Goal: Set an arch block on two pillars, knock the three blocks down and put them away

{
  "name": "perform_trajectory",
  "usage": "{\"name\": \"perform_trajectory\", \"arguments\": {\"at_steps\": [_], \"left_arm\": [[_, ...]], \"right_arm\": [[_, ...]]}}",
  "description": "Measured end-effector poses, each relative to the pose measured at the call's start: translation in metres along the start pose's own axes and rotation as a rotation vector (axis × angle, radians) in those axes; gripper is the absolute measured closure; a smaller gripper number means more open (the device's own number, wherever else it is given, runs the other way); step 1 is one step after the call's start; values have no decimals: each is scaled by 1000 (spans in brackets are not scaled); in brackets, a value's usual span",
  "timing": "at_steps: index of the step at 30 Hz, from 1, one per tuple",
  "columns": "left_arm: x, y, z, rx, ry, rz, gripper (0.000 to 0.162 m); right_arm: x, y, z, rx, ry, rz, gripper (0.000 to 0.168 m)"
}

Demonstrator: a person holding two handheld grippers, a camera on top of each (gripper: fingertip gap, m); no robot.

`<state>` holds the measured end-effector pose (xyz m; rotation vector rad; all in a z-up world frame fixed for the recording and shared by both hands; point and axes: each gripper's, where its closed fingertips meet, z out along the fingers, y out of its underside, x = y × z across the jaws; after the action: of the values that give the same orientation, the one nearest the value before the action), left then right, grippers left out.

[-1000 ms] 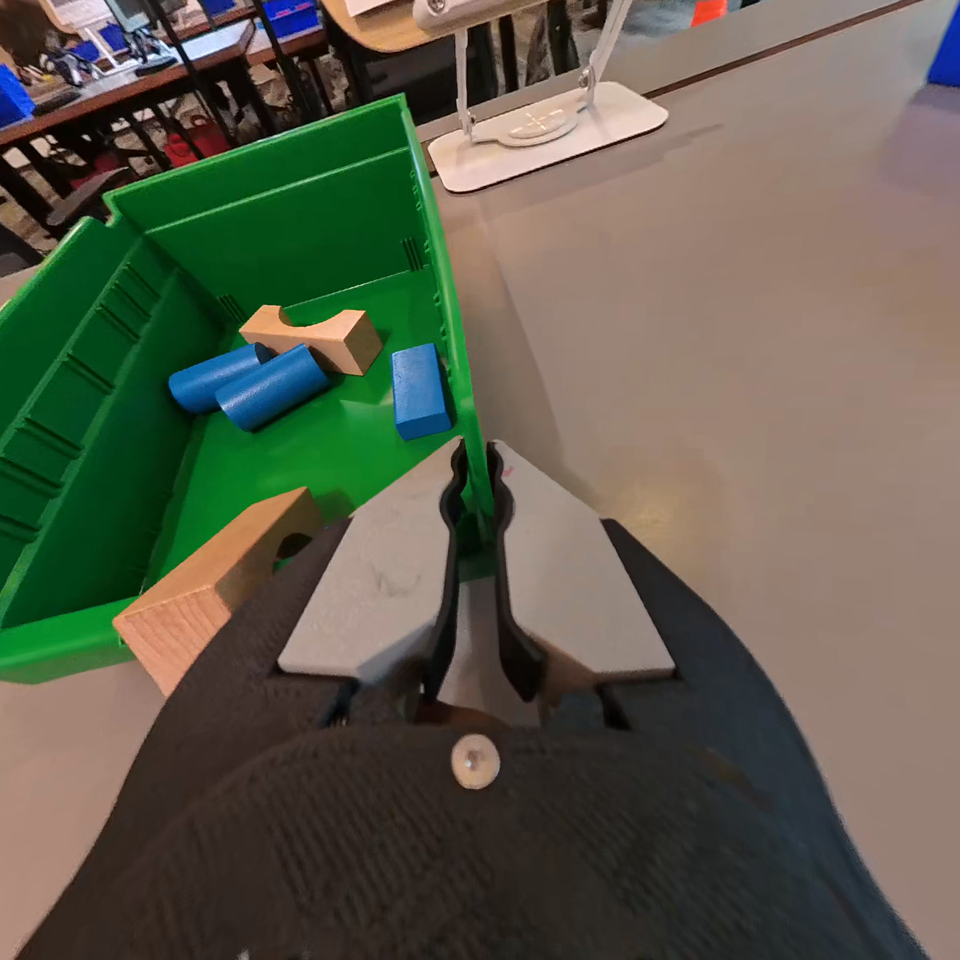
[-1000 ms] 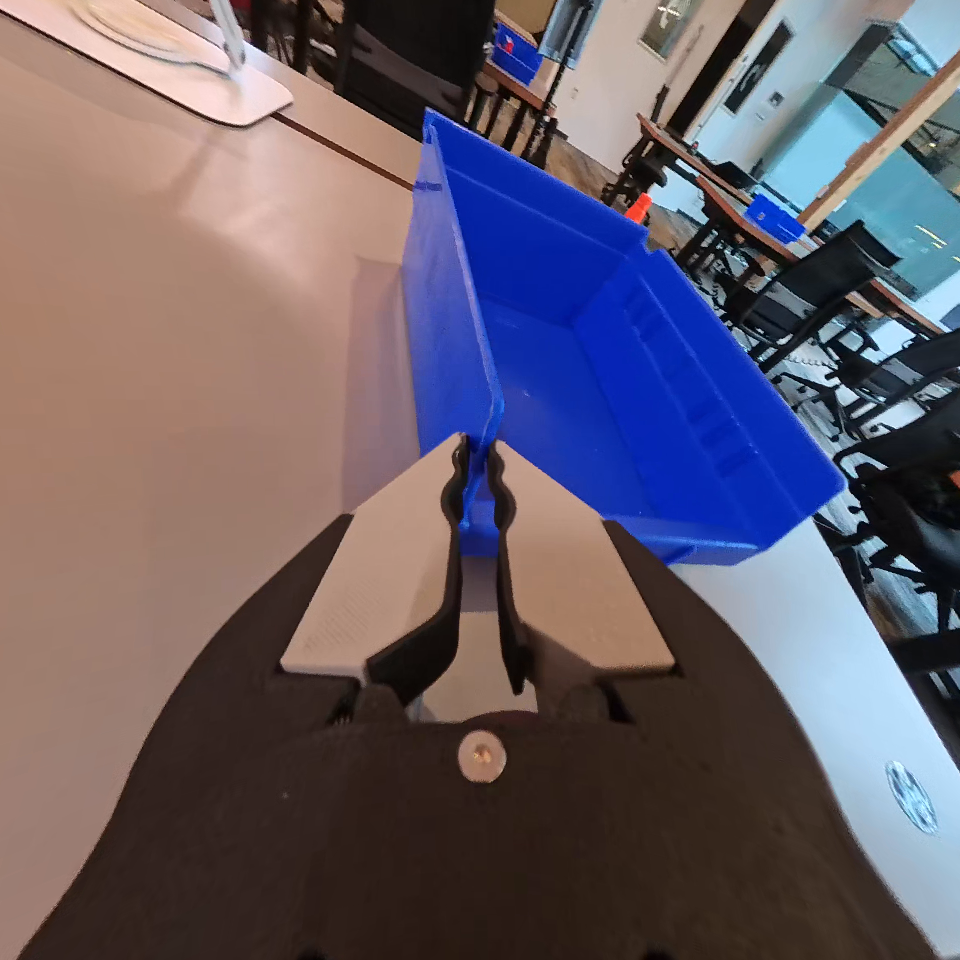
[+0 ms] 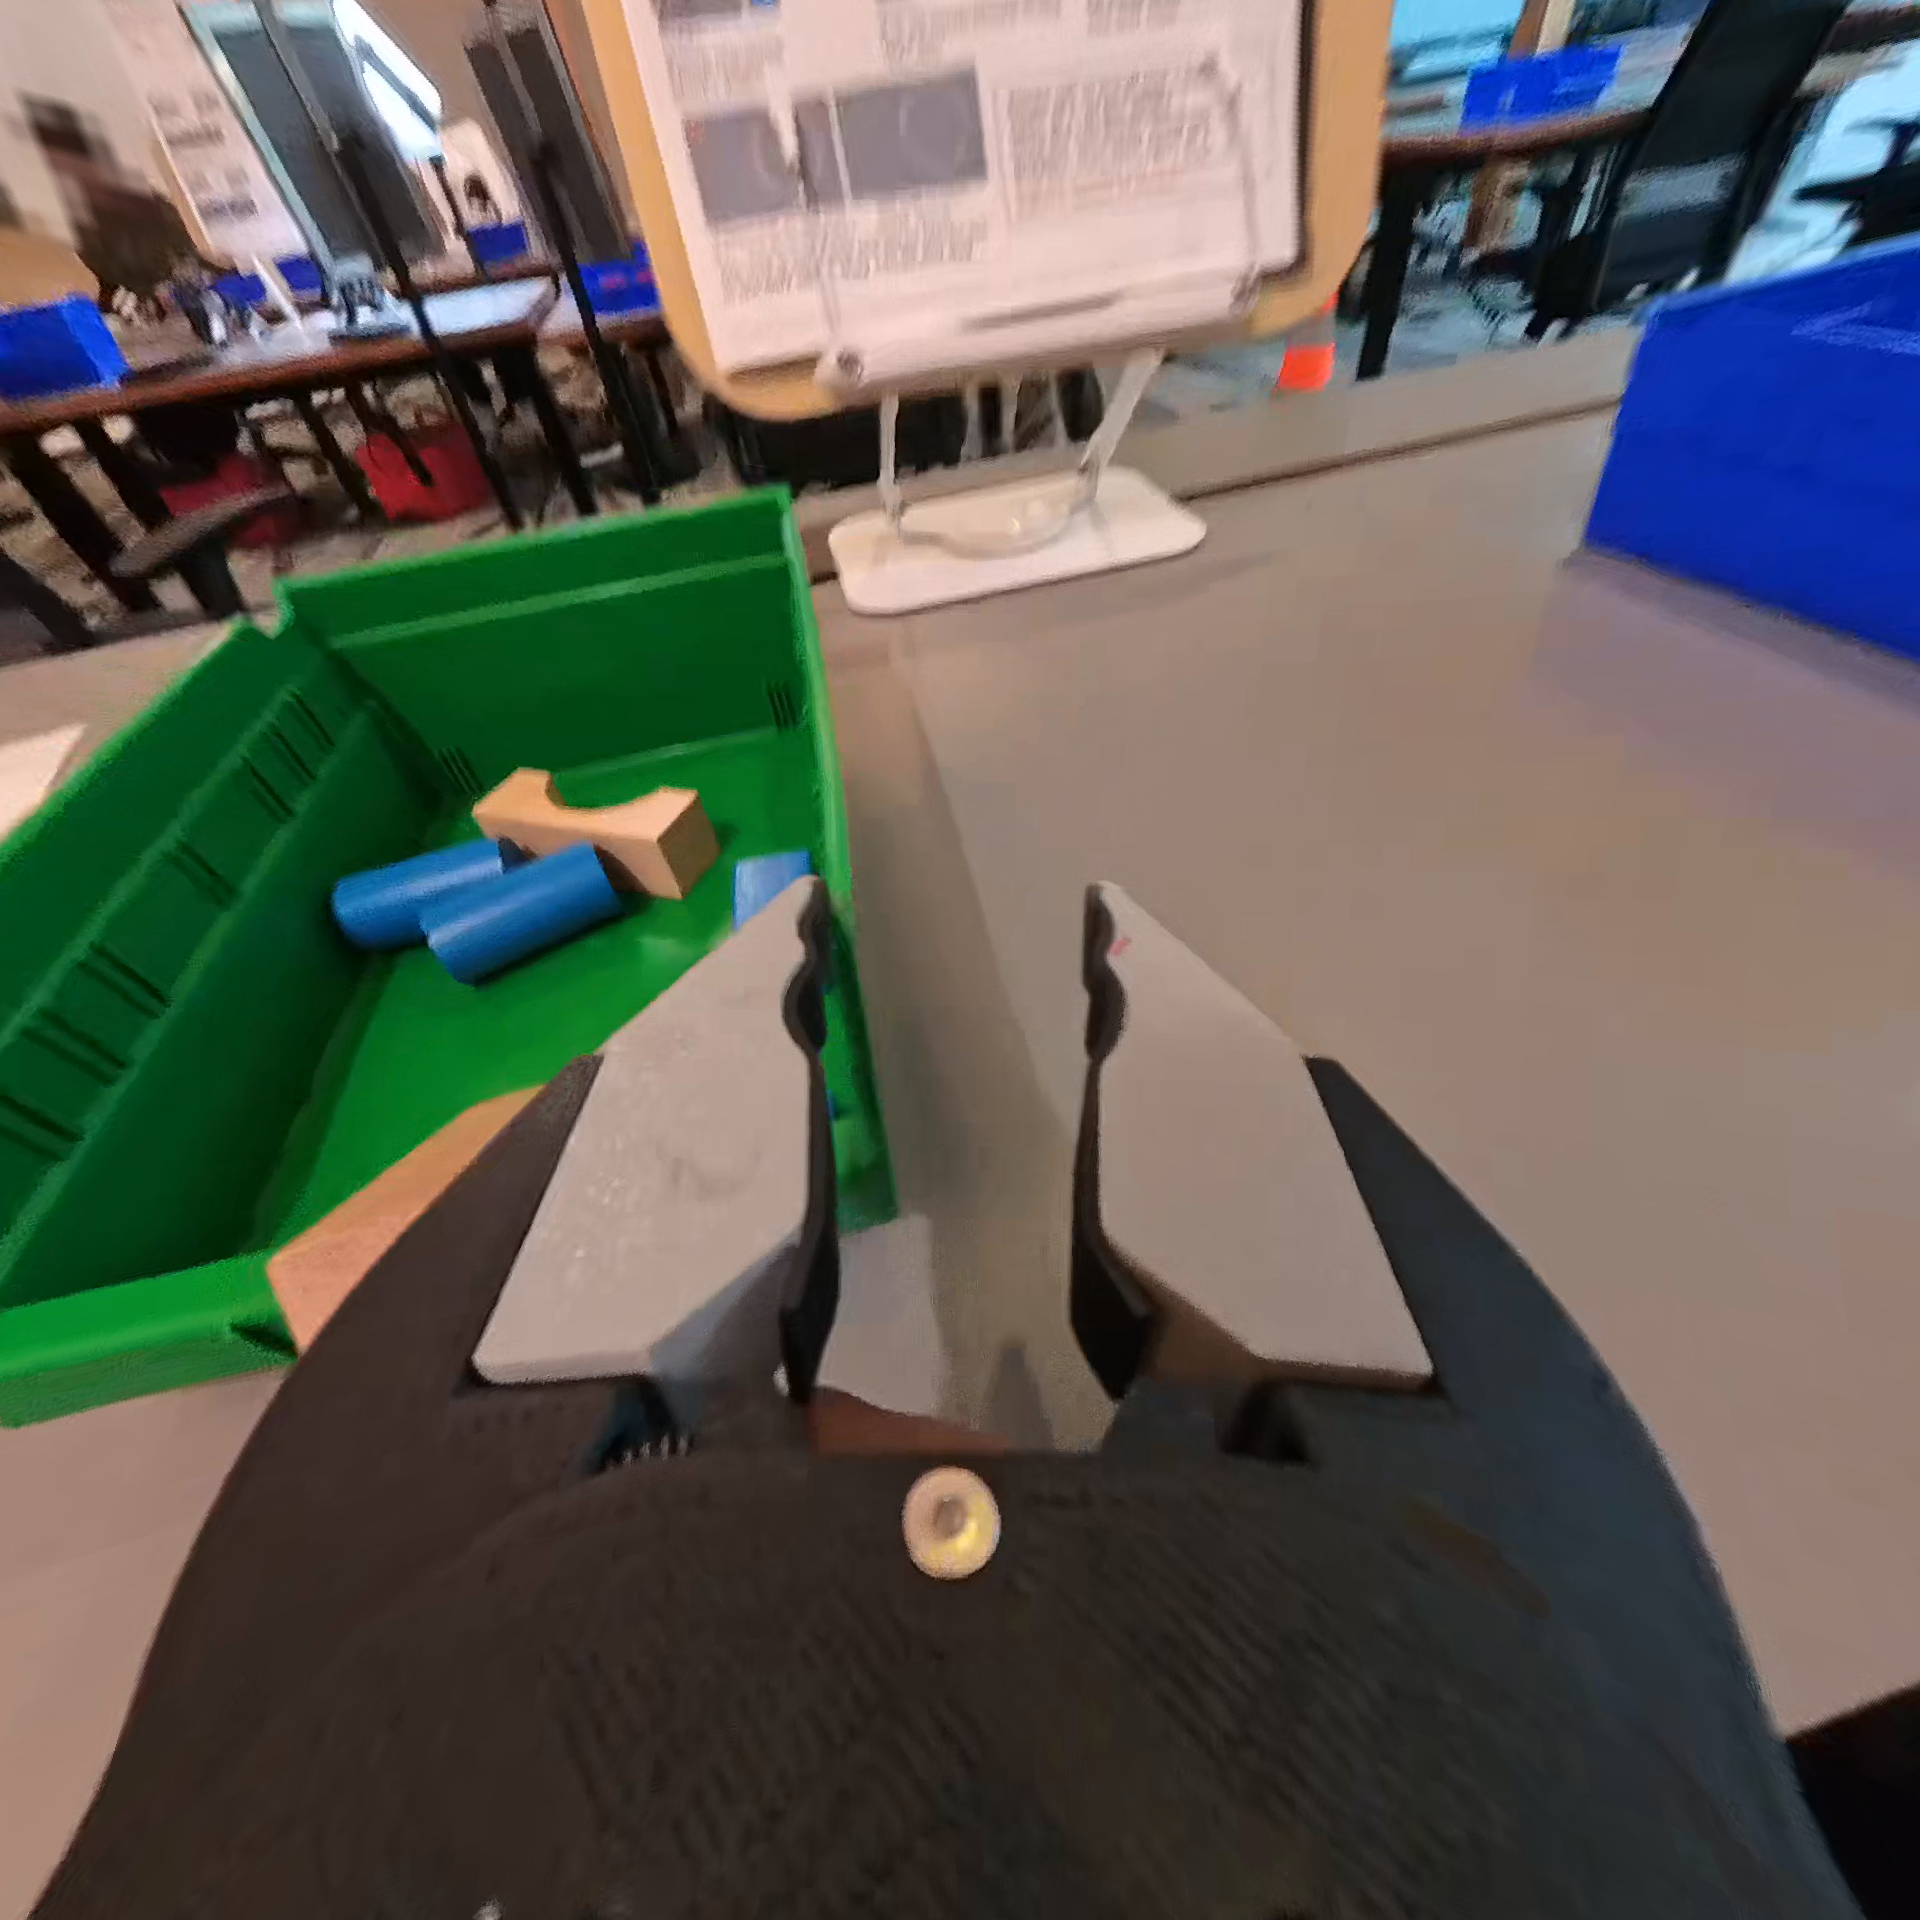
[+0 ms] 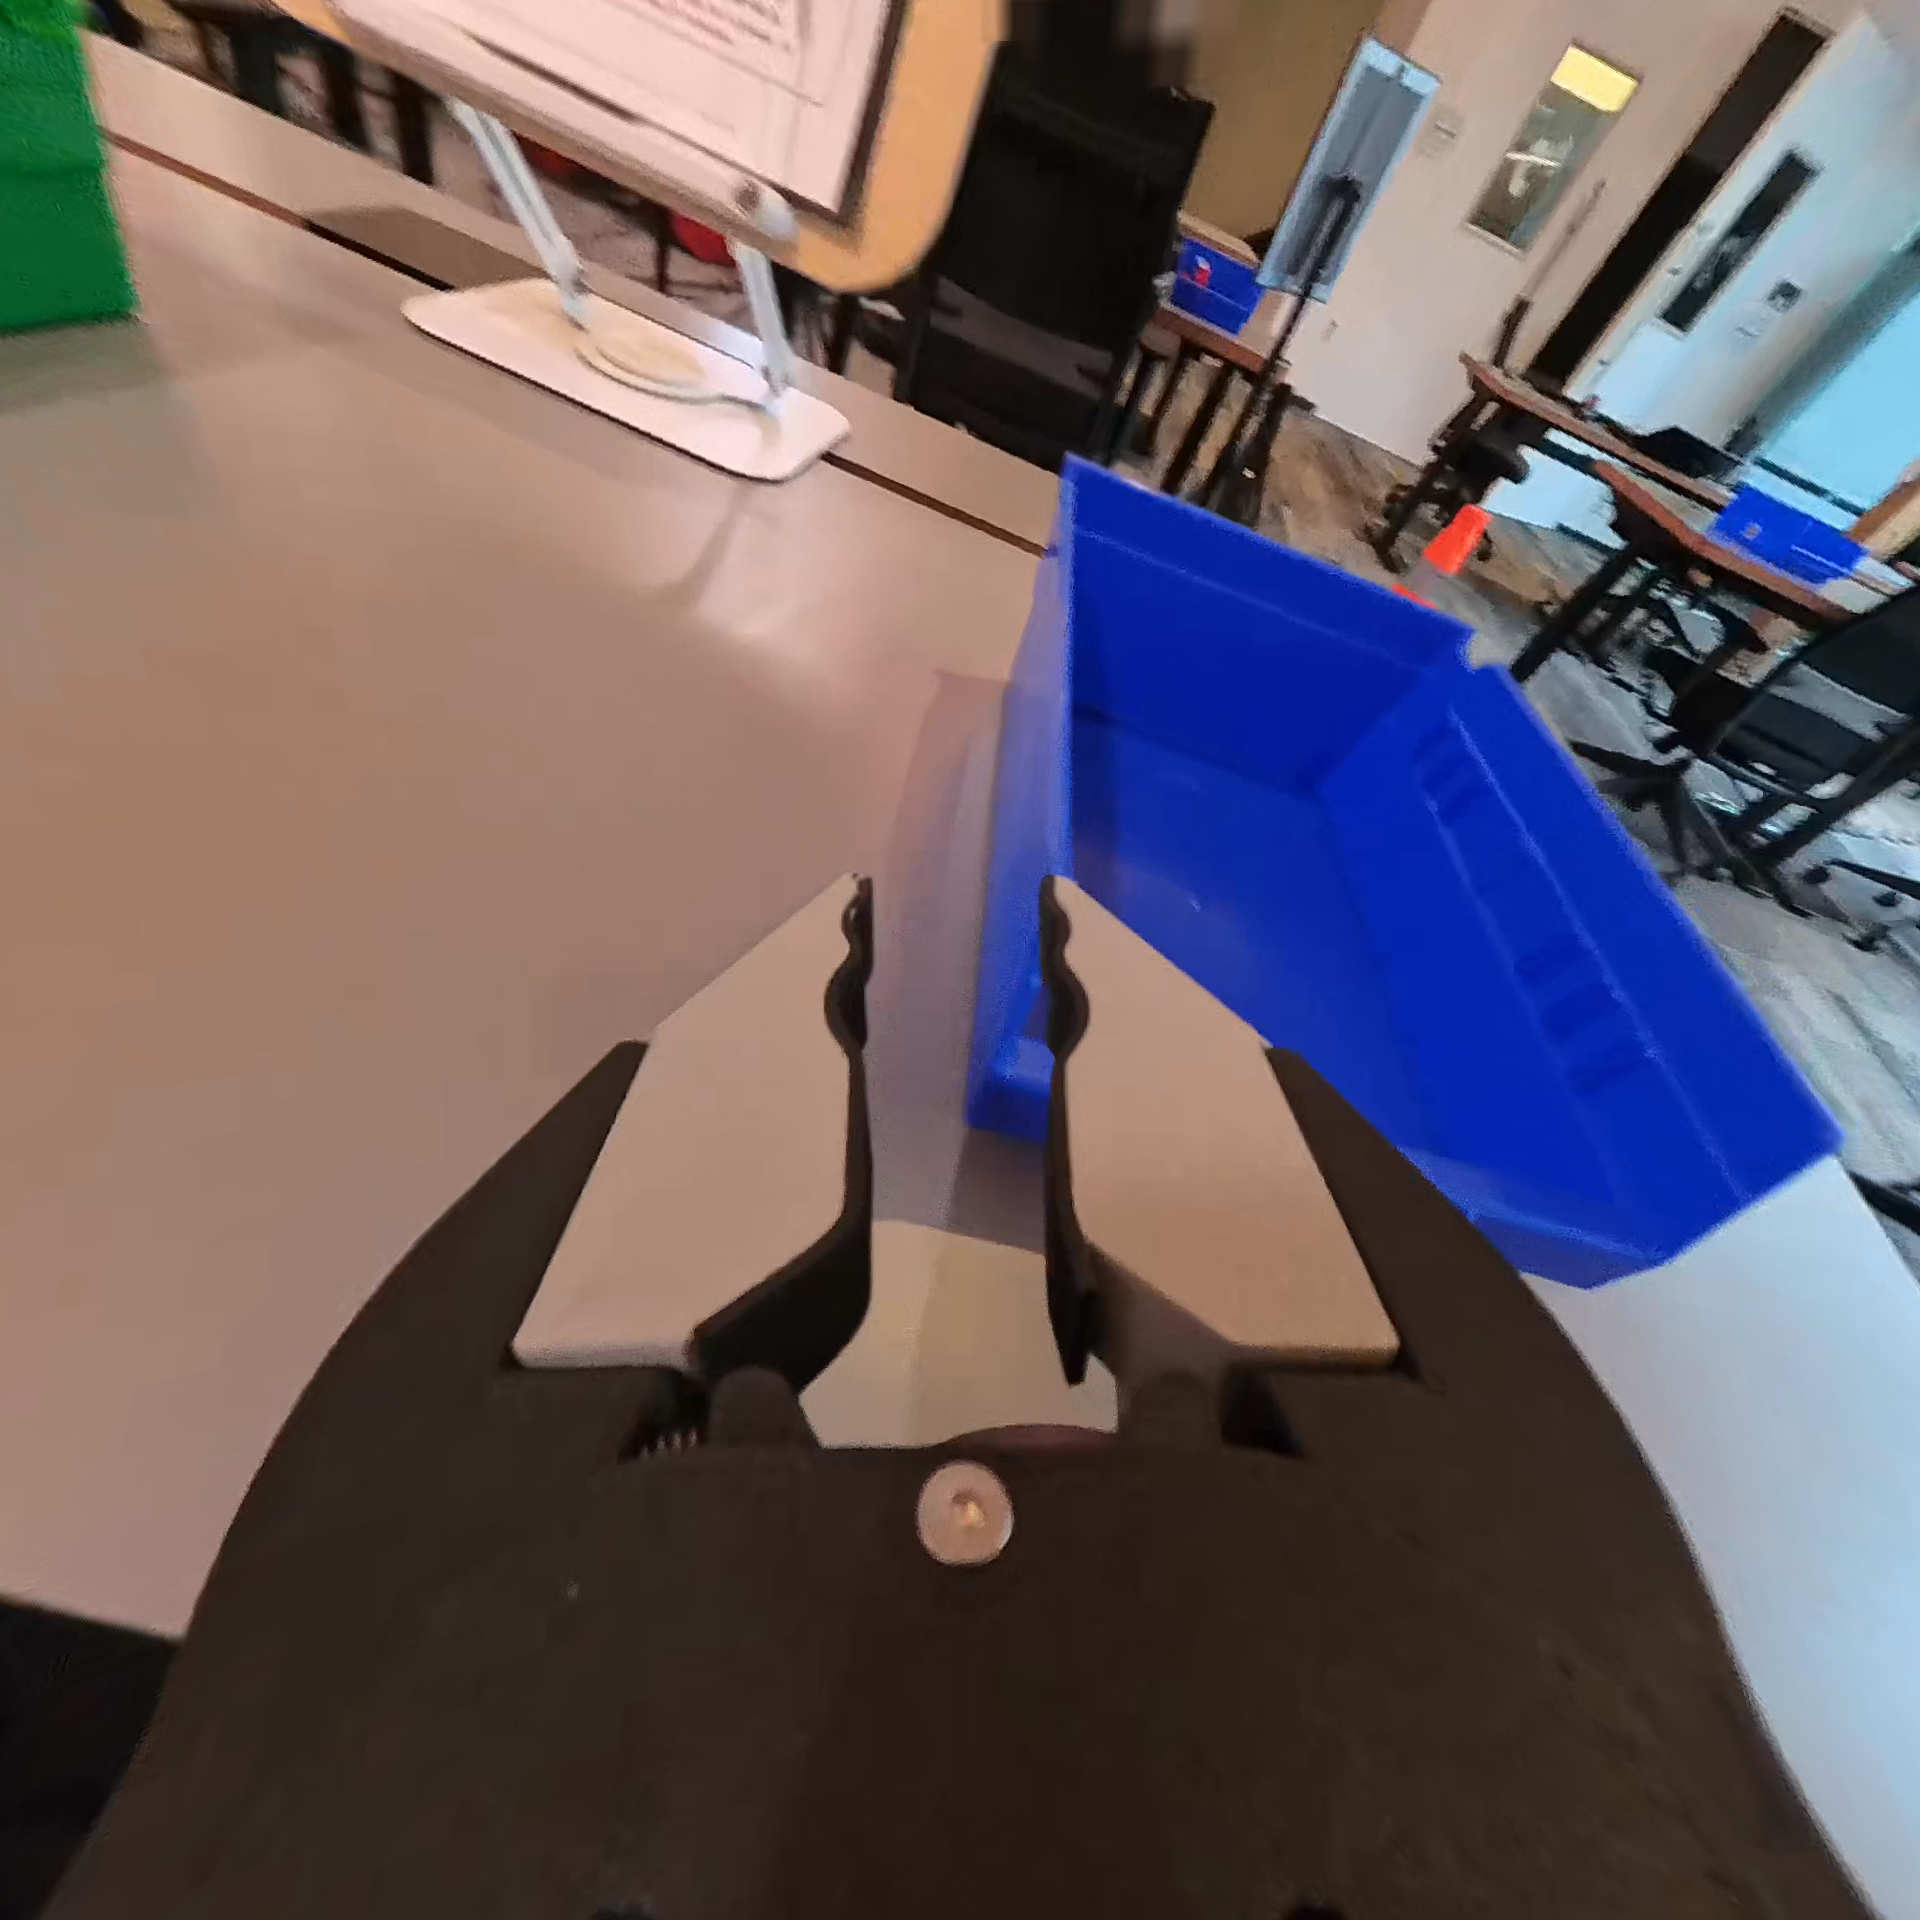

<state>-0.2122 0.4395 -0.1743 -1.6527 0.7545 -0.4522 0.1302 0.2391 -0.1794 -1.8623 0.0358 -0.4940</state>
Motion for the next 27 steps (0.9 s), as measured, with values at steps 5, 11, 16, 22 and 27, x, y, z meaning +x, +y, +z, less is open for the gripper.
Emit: {"name": "perform_trajectory", "arguments": {"at_steps": [5, 11, 16, 22, 27], "left_arm": [[61, -10, 15, -12, 160, 44, 116], [100, -1, 83, -105, 229, 101, 117], [94, -5, 148, -147, 192, 102, 119], [92, 1, 202, -144, 150, 241, 119], [95, -2, 188, -140, 194, 258, 112]], "right_arm": [[-61, -41, -1, 65, -253, 64, 121], [-143, -61, 44, -14, -497, 77, 104], [-160, -74, 107, 13, -448, 46, 105], [-168, -61, 184, -1, -439, 0, 104], [-171, -68, 194, 42, -528, 31, 103]]}}
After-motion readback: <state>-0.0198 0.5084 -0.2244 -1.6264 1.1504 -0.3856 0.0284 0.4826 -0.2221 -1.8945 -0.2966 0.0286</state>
